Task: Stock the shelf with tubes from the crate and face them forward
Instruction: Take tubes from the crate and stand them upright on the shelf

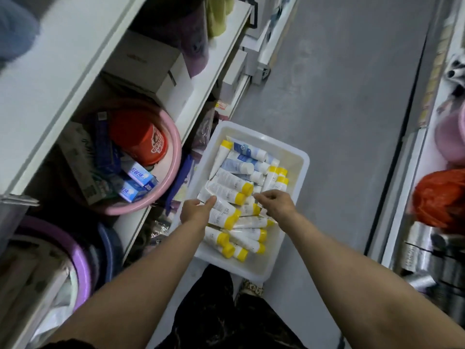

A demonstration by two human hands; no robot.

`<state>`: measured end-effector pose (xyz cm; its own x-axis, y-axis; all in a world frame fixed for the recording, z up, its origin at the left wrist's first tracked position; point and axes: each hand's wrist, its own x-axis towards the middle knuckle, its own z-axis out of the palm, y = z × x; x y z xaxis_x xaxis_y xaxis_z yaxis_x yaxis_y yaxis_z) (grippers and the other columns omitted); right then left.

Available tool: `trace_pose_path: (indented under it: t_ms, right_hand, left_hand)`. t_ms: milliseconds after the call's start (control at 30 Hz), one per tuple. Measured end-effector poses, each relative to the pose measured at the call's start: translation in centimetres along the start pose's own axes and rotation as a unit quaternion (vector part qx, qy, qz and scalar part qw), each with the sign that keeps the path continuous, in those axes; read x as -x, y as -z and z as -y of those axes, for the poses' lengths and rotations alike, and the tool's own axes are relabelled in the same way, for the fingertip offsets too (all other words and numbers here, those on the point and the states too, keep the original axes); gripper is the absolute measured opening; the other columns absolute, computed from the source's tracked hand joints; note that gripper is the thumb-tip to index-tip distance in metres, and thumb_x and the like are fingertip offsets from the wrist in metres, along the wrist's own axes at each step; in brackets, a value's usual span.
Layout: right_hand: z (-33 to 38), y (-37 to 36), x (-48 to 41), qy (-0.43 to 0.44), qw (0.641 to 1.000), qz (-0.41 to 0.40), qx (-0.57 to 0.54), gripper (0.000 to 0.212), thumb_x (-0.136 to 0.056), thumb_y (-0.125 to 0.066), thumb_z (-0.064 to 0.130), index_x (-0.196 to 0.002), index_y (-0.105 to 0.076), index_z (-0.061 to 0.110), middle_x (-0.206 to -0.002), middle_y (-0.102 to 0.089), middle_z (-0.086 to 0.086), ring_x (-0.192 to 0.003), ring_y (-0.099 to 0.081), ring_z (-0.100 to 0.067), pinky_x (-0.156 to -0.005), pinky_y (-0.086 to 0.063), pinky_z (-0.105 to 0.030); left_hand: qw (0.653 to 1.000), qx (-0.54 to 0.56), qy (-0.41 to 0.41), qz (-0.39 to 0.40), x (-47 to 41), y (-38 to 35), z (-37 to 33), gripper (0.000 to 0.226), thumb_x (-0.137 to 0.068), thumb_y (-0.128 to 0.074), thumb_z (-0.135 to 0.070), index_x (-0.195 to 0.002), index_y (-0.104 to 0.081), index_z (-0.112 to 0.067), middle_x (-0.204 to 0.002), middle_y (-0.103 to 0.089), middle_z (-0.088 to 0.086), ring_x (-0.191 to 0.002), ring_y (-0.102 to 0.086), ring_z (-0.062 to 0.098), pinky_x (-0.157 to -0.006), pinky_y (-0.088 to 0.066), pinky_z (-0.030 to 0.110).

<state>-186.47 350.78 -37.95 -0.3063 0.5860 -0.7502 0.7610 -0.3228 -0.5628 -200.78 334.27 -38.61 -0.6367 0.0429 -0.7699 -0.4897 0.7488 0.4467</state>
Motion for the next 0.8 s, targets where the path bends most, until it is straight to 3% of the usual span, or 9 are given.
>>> trace_pose_path:
  t_ms: [133,233,300,367,533,633,700,800]
  right_hand:
    - [0.2,-2.6,-0.6,-0.016,0.994,0.108,0.014,0.029,-0.083,-0.076,0.039,-0.095,-0.074,0.013,-0.076,-0.06,0.007,-0.078,-0.053,-0.014,-0.073,-0.047,-0.034]
    - [-0.1,-4.2,-1.3,-0.066,0.988,0.138,0.035,0.043,-0.083,-0.074,0.046,-0.101,-0.074,0.007,-0.101,-0.069,-0.012,-0.093,-0.06,-0.021,-0.084,-0.052,-0.036]
    - [-0.4,-5.1,-1.7,-0.093,0.984,0.145,0.048,0.05,-0.081,-0.074,0.051,-0.107,-0.071,0.008,-0.112,-0.068,-0.012,-0.104,-0.062,-0.025,-0.093,-0.054,-0.04]
    - [-0.8,-5.9,-2.2,-0.105,0.983,0.14,0.047,0.047,-0.08,-0.075,0.051,-0.105,-0.07,0.011,-0.111,-0.066,-0.007,-0.105,-0.061,-0.024,-0.098,-0.051,-0.043]
    - [-1.3,-7.3,-2.7,-0.135,0.982,0.131,0.006,0.025,-0.079,-0.078,0.045,-0.081,-0.066,0.023,-0.094,-0.064,0.0,-0.081,-0.058,-0.015,-0.087,-0.055,-0.04]
    - [-1.4,-7.2,-3.2,-0.145,0.979,0.141,0.012,0.033,-0.076,-0.08,0.047,-0.092,-0.068,0.02,-0.099,-0.065,-0.001,-0.083,-0.06,-0.017,-0.072,-0.05,-0.033]
    - [-1.3,-7.1,-3.3,-0.163,0.974,0.157,0.01,0.043,-0.076,-0.08,0.049,-0.104,-0.066,0.02,-0.1,-0.065,0.001,-0.093,-0.06,-0.02,-0.075,-0.046,-0.033]
    - [-1.1,-7.6,-3.3,-0.183,0.968,0.172,-0.012,0.04,-0.073,-0.082,0.048,-0.099,-0.066,0.022,-0.094,-0.066,0.004,-0.088,-0.061,-0.016,-0.081,-0.046,-0.035]
  left_hand:
    - [0.997,-0.006,0.081,0.019,-1.1,-1.4,3.9,0.08,-0.065,-0.076,-0.063,-0.108,-0.067,0.005,-0.108,-0.069,0.022,-0.1,-0.067,0.036,-0.087,-0.056,0.046]
    - [0.993,0.012,0.113,0.015,-1.6,-1.8,5.2,0.079,-0.06,-0.079,-0.063,-0.106,-0.069,0.002,-0.101,-0.072,0.019,-0.092,-0.07,0.033,-0.083,-0.058,0.045]
    - [0.992,0.036,0.122,0.009,-1.5,-1.7,5.0,0.066,-0.066,-0.08,-0.056,-0.101,-0.071,-0.001,-0.089,-0.074,0.014,-0.08,-0.072,0.028,-0.079,-0.06,0.042]
    - [0.989,0.062,0.131,0.001,-1.5,-1.6,4.6,0.052,-0.072,-0.08,-0.048,-0.095,-0.071,-0.002,-0.079,-0.073,0.012,-0.071,-0.072,0.026,-0.074,-0.061,0.04]
    - [0.987,0.072,0.145,0.013,-2.2,-1.6,4.3,0.042,-0.075,-0.079,-0.044,-0.082,-0.071,-0.004,-0.071,-0.072,0.012,-0.064,-0.07,0.026,-0.072,-0.061,0.043]
    - [0.984,0.073,0.164,0.005,-2.6,-1.6,4.4,0.038,-0.076,-0.078,-0.044,-0.077,-0.07,-0.006,-0.068,-0.072,0.009,-0.063,-0.07,0.024,-0.071,-0.061,0.038]
    - [0.982,0.082,0.172,0.007,-2.8,-1.5,4.5,0.037,-0.076,-0.078,-0.043,-0.079,-0.072,-0.006,-0.066,-0.07,0.007,-0.057,-0.067,0.022,-0.066,-0.059,0.035]
    - [0.979,0.101,0.179,0.007,-3.3,-1.4,5.0,0.039,-0.074,-0.079,-0.043,-0.083,-0.074,-0.006,-0.066,-0.07,0.007,-0.056,-0.064,0.022,-0.064,-0.057,0.035]
